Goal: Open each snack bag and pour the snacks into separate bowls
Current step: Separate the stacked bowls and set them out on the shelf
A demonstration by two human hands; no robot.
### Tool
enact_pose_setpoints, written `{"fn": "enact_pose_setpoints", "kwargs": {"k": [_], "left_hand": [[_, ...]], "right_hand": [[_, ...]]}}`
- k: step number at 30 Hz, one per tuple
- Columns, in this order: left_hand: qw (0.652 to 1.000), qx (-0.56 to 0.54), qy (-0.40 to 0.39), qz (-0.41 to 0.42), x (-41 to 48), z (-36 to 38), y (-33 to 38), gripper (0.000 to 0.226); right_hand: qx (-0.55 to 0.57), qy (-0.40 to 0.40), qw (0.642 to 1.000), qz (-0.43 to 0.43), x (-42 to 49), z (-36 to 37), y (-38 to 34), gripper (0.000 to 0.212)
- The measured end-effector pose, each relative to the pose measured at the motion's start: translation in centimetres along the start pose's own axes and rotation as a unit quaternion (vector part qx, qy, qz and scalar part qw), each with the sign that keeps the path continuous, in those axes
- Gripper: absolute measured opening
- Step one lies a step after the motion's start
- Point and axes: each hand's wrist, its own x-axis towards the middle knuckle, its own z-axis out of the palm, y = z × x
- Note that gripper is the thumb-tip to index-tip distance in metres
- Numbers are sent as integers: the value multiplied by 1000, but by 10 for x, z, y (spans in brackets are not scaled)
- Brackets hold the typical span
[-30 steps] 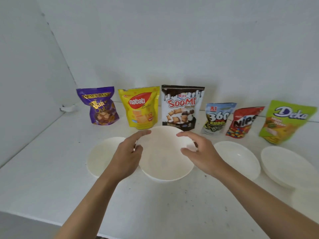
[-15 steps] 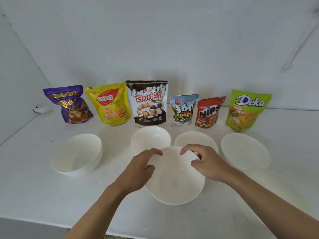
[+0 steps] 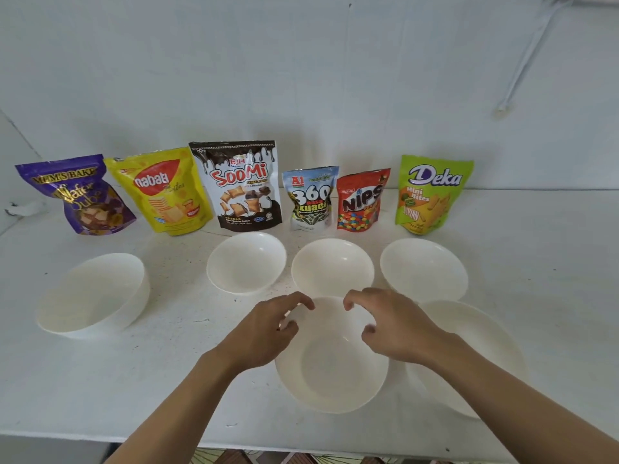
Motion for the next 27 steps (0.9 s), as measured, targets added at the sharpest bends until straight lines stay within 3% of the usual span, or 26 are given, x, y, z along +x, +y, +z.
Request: {"fn": "enact_pose_setpoints", "kwargs": {"k": [3,7,13,20,27], "left_hand": [[998,33,45,22,10,-5,2,26],[984,126,125,30,26,-6,1,23],[971,224,77,-37,37,-5,-11,30],[959,269,92,11,53,-10,-15,19],[951,291,107,9,72,-11,-18,19]], "right_hand": [[22,44,999,-10,2,-3,4,32],[22,82,996,-23,10,-3,8,25],[-10,71,997,-1,14,3,12,21],[22,67,997,2,16,9,12,15],[15,78,997,13,19,11,8,11]]}}
